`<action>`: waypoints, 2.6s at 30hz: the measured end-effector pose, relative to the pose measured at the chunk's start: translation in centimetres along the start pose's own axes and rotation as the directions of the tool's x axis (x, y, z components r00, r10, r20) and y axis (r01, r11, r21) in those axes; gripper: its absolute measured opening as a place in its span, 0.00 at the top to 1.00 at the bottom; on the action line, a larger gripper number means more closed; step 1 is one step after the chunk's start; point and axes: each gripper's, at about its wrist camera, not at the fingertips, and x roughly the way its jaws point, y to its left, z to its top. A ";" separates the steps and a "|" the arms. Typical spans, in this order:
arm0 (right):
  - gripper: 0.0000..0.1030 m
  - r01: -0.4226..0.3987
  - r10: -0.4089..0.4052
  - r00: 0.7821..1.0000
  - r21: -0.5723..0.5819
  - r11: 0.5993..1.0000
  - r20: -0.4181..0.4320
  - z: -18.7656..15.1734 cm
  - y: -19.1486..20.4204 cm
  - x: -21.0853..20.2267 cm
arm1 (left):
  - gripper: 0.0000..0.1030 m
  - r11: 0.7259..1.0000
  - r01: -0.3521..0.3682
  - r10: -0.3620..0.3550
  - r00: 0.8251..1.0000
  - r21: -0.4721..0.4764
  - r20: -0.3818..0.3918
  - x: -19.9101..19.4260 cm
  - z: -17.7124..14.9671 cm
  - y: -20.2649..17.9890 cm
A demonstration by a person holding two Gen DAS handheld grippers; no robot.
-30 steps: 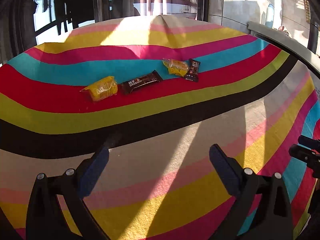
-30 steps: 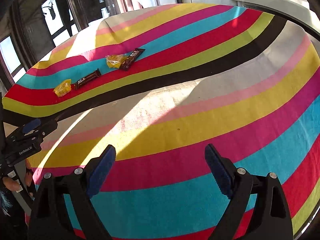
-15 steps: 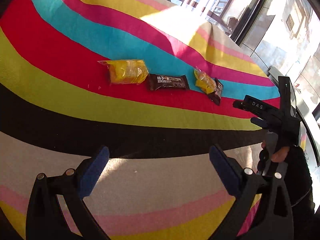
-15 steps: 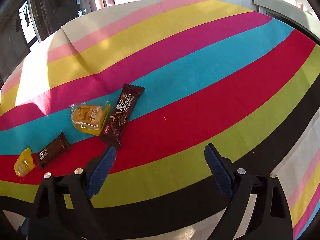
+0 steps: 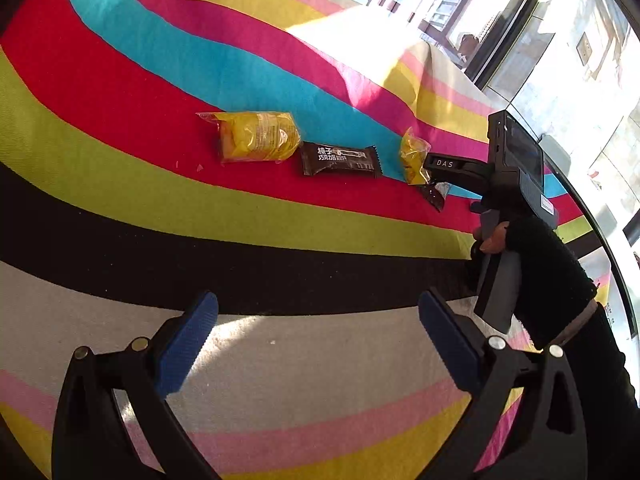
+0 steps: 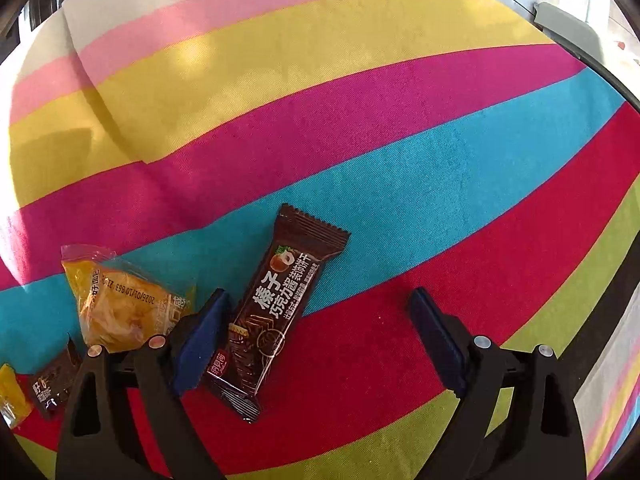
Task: Organize snacks
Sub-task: 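Return to the table and grasp the brown chocolate bar with the right gripper, then grasp the clear yellow cake packet with the left gripper, then carry the chocolate bar with the right gripper while the left carries the cake packet to the white box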
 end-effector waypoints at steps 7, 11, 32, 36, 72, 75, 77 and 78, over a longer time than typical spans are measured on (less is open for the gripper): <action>0.73 -0.112 0.113 0.994 -0.160 0.981 -0.007 -1.0 0.6 -1.5 | 0.02 1.000 -0.012 0.012 1.000 0.012 -0.003 0.2 0.1 -0.3; 0.77 -0.192 0.190 0.981 -0.216 0.957 -0.030 -3.4 -1.9 -3.4 | 0.02 0.996 -0.068 0.070 0.997 0.055 -0.039 0.7 0.2 -1.3; 0.77 -0.386 0.388 0.922 -0.117 0.915 -0.014 -12.5 -12.7 -9.7 | 0.07 0.830 -0.254 0.315 0.948 0.497 -0.043 20.3 12.6 -14.6; 0.77 -0.407 0.408 0.913 -0.098 0.908 -0.014 -12.4 -12.7 -9.4 | 0.52 0.826 -0.210 0.271 0.962 0.523 -0.043 18.5 11.7 -15.0; 0.78 -0.395 0.407 0.911 -0.146 0.907 0.068 -23.2 -13.6 -21.6 | 0.53 0.885 -0.079 0.098 0.995 0.460 -0.018 -4.2 -12.1 -14.1; 0.78 -0.394 0.409 0.909 -0.160 0.905 0.075 -24.6 -13.8 -23.1 | 0.52 0.890 -0.065 0.082 0.997 0.451 -0.018 -5.7 -13.7 -14.1; 0.78 -0.390 0.406 0.911 -0.166 0.906 0.076 -25.6 -14.1 -23.8 | 0.52 0.889 -0.060 0.075 0.997 0.454 -0.013 -6.6 -14.8 -14.3; 0.78 -0.386 0.403 0.912 -0.167 0.907 0.077 -26.0 -14.3 -24.1 | 0.52 0.888 -0.057 0.070 0.997 0.456 -0.013 -7.0 -15.3 -14.3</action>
